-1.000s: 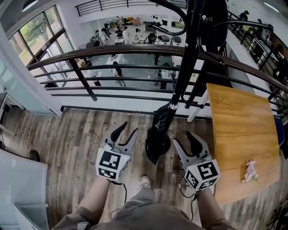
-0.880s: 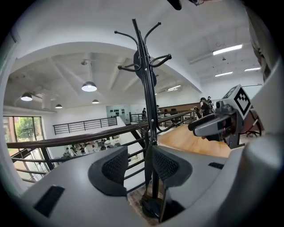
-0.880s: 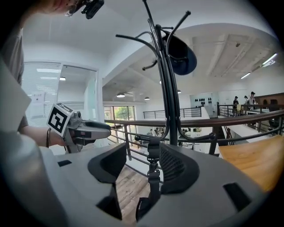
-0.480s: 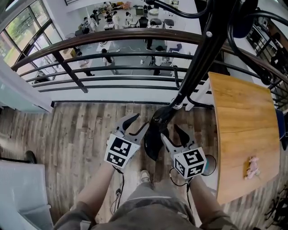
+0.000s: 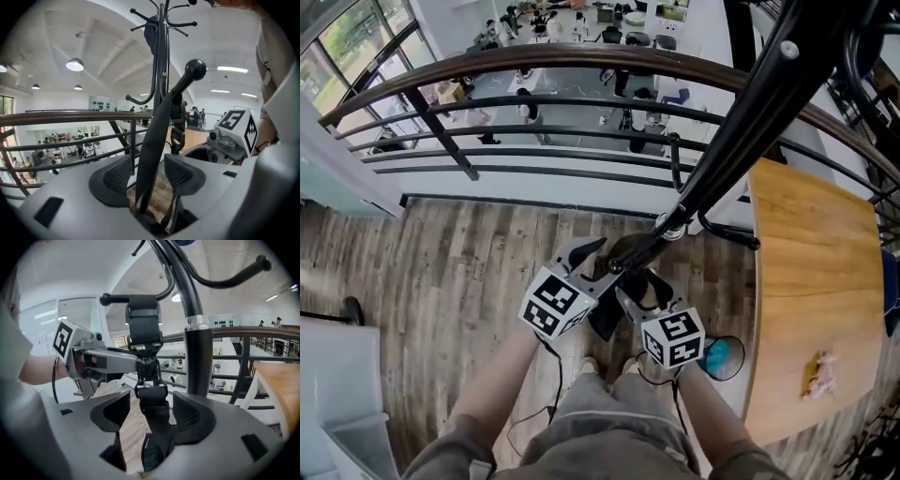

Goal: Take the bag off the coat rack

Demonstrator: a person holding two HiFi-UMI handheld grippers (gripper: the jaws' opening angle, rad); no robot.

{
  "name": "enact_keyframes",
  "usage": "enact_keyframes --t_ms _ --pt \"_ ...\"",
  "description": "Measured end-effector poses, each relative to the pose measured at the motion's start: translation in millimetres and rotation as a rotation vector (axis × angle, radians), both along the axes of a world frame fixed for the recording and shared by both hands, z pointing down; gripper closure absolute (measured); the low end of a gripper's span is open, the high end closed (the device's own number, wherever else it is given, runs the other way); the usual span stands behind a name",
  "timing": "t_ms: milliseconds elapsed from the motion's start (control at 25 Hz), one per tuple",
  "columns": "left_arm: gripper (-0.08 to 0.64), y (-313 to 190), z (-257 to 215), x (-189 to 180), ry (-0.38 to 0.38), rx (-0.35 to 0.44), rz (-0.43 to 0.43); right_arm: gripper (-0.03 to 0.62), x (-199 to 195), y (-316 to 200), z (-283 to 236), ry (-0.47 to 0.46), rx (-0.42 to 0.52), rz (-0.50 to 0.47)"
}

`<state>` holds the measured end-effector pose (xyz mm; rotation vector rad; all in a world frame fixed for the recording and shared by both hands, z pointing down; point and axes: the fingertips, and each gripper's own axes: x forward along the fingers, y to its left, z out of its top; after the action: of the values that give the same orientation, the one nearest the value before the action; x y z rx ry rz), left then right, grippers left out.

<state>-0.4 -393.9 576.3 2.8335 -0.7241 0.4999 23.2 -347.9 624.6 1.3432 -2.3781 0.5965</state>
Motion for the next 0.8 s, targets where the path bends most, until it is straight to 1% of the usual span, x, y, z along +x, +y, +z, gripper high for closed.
enact_keyframes --t_ms 160,360,400,440,480,520,640,720,800 --pt "0.325 -5.0 18.2 12.3 0.041 -0.025 0.015 0.313 -5.2 -6.0 27.5 -0.007 -0.014 -0.042" --pt "0.327 -14.5 33.5 19.8 0.074 -0.043 -0.022 0.314 -6.4 -9.4 47.4 -0.022 -0.007 -0.083" --pt "0.339 -15.0 34.0 20.6 0.08 -0.04 -0.025 0.323 -7.0 -9.7 47.5 -0.033 0.002 -0.09" --pt "0.342 -15.1 33.8 21.0 0.082 -0.032 -0.028 0.353 -7.8 -9.4 46.8 -0.044 0.01 -0.097" --pt "0.348 -14.9 33.4 20.7 0.08 -0.02 -0.031 0.353 -8.2 -8.8 46.0 -0.054 0.018 -0.102" --pt "0.368 -14.6 33.2 19.9 0.075 -0.008 -0.036 0.356 -7.5 -7.8 45.3 -0.061 0.026 -0.101" --pt "0.49 -12.7 33.7 14.4 0.047 0.008 -0.064 0.359 -0.2 -3.4 41.0 -0.069 0.046 -0.071" --pt "0.517 -11.7 32.7 8.3 0.025 0.016 -0.097 0.36 3.5 2.0 36.7 -0.073 0.038 -0.061" --pt "0.535 -10.9 27.7 0.3 0.035 0.002 -0.142 0.36 5.4 8.4 31.7 -0.07 0.025 -0.068"
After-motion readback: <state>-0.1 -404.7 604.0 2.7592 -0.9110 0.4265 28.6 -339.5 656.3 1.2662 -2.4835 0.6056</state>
